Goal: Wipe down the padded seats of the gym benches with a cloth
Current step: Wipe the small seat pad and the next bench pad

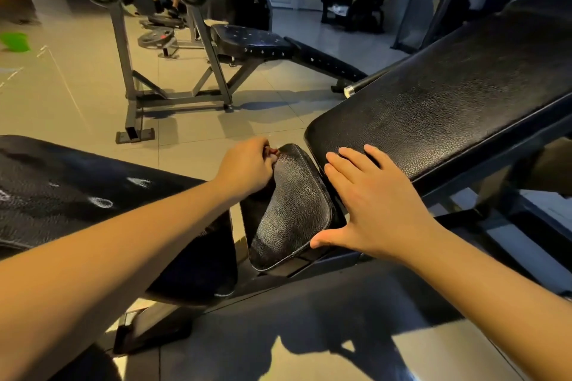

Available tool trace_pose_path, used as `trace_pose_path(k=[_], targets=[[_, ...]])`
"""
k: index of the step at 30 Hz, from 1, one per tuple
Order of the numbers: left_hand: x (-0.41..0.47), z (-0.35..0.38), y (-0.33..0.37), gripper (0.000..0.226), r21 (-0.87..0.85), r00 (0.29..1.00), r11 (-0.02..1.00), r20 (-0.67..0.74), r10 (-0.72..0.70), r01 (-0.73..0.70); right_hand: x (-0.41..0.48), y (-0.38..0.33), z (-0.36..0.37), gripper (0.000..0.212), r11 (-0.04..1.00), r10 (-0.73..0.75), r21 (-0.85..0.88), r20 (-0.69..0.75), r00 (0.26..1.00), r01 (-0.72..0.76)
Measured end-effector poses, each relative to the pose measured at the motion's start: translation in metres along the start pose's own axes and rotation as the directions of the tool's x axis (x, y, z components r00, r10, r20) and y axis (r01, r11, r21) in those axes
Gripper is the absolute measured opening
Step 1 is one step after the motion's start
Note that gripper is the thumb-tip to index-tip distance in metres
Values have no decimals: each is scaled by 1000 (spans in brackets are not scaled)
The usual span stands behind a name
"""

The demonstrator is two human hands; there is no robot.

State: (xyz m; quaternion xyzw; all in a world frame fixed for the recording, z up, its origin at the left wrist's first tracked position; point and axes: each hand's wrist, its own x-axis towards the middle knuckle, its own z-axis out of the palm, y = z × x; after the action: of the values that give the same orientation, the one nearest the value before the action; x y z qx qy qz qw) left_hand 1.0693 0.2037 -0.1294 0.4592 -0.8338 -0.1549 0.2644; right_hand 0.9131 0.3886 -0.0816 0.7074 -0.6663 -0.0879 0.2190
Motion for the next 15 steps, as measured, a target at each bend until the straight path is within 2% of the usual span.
trace_pose_path(k=[1,3,5,6,7,9,11,13,15], targets=[[-2,-2,1,13,0,1000,1000,-2,16,-16,0,0,0,123,1000,1,1,6,1000,-1],[-16,-8,18,9,-38,982,982,20,186,-185,0,0,0,122,1000,-2,1,5,1000,2],[-34,-10,33,14,-103,928,926,42,370,-364,0,1,0,123,1000,-2,-4,8,1000,2],[-36,-8,34,15,-90,915,914,39,400,-396,-1,1,0,123,1000,0,-6,9,1000,0],[-32,-6,32,14,-53,929,929,27,369,-367,-1,1,0,123,1000,1,-8,7,1000,-1],[-12,-2,15,12,6,987,987,3,158,-158,0,1,0,122,1000,-4,-11,1,1000,4],[-1,-2,-2,16,4,1000,1000,0,-27,27,-1,0,0,123,1000,0,-6,4,1000,0],[-8,-5,0,17,5,1000,1000,-4,0,0,-1,1,-1,123,1000,2,-2,7,1000,-2],[-29,-10,18,13,-55,984,983,35,174,-172,-1,1,-1,123,1000,-4,-3,5,1000,4]])
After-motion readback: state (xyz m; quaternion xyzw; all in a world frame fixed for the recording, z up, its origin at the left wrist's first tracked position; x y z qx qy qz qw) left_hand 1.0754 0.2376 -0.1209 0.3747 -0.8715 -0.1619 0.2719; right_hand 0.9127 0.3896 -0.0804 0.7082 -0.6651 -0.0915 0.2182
